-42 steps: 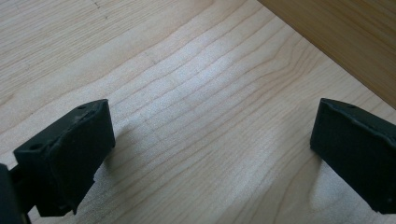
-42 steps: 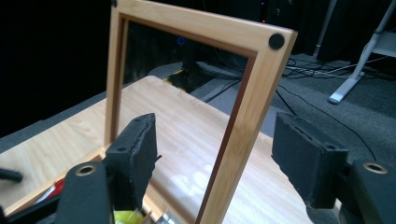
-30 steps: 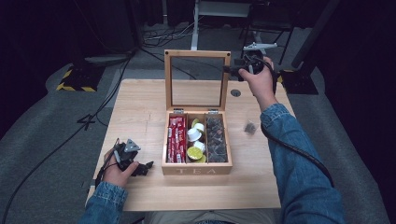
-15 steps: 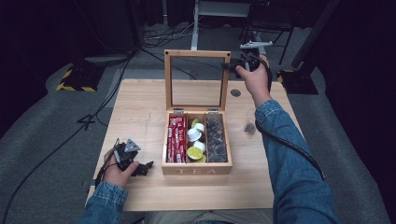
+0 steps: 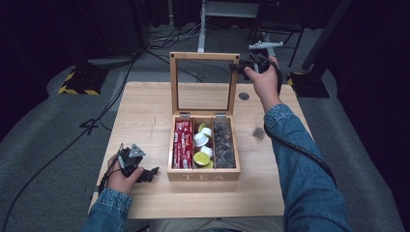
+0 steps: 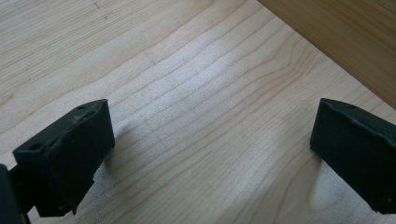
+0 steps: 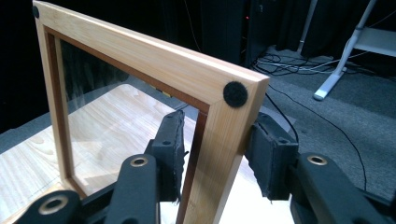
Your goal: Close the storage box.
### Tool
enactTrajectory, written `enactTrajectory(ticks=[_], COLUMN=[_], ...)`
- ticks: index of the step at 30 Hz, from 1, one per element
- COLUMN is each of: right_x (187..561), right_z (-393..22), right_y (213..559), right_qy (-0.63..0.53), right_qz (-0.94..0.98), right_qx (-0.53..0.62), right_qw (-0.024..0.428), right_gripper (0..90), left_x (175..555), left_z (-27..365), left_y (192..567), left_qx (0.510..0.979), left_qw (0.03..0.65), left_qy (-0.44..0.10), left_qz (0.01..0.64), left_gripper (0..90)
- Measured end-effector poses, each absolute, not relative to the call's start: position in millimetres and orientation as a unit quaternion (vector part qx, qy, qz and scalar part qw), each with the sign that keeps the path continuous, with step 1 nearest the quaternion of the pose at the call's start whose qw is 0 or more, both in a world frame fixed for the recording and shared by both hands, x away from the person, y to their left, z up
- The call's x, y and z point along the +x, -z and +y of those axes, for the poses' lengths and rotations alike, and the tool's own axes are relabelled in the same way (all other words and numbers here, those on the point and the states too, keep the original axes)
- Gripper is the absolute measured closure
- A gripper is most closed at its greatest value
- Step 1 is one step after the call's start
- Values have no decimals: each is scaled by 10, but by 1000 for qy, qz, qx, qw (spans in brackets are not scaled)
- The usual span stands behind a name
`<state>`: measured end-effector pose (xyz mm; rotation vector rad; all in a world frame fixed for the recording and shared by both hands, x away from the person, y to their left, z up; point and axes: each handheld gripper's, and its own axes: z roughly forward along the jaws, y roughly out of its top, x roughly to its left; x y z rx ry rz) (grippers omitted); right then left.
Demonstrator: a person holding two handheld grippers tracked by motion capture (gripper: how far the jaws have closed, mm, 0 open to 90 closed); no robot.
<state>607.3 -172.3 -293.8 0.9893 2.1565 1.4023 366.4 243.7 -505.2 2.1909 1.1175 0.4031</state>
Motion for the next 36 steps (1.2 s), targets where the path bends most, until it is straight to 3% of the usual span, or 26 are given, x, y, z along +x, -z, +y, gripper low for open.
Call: enactTrajectory(ticks=[15, 28, 36], right_x=[5648, 5220, 4964], right_z=[-1808, -1864, -1856], right_y=[2810, 2736, 2739], right_qy=[-509, -491, -476], right_qz=[779, 800, 814], right_qx=[314, 284, 260], right_qw=[189, 198, 206], right_gripper=[593, 660, 641], left_x=[3660, 3654, 3653], left_z=[2433, 2424, 2422], left_y=[5050, 5052, 5052], left_qx=[833, 831, 832], left_qw=[319, 319, 319], left_qy=[-151, -154, -154], left_qz=[426, 428, 428], left_gripper=[2, 2, 2])
